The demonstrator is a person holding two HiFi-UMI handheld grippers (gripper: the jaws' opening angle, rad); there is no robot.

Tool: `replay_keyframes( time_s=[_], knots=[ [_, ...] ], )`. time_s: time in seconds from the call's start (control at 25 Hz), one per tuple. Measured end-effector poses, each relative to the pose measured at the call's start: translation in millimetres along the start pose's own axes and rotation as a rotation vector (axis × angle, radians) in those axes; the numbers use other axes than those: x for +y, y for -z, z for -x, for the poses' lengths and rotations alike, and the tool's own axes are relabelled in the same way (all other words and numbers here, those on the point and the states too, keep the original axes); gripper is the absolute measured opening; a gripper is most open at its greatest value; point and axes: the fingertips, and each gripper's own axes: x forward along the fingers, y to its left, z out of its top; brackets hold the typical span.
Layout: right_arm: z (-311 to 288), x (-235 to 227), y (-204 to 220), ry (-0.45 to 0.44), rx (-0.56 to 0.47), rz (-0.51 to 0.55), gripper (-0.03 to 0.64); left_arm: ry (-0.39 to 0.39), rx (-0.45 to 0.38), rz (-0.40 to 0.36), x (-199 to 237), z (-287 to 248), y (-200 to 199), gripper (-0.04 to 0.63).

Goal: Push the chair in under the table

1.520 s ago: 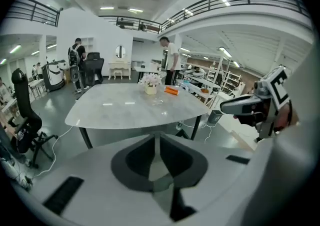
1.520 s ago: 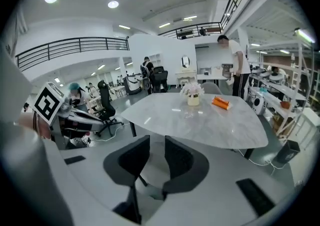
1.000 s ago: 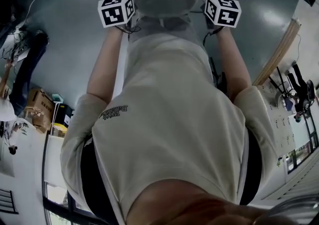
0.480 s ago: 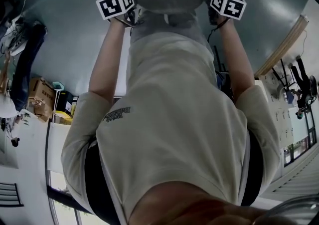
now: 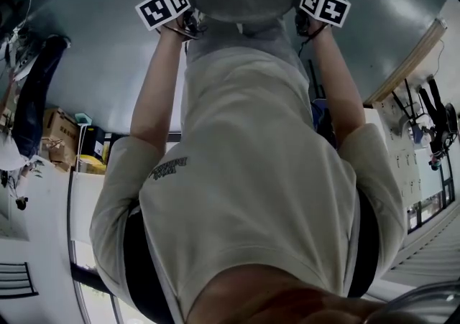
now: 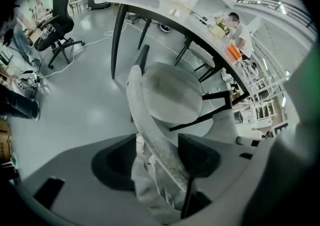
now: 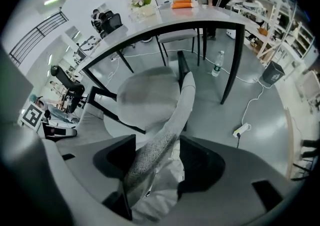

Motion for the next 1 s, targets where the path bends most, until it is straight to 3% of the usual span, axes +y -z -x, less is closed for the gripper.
replay_keyframes(
  time_s=[0.2,0.4,0.64,1.0],
  knots=[
    [-12,4,0,-0.013,0.017,-0.047,0.279,0.027,0.027,0.048,-2,-17,2,0.250],
    [-21,0,3,0.007,0.030,-0.049,0.281,0.046,0.058,0.017,-8,-31,7,0.250],
    [-37,0,13,-0.125,0.115,-0.156,0.281,0.069,0.079,-0.018,-16,-37,7,0.250],
    [-49,2,16,-0.148,0.194,-0.071,0.270,0.083,0.127,-0.050,-18,-45,10,0.250]
  ],
)
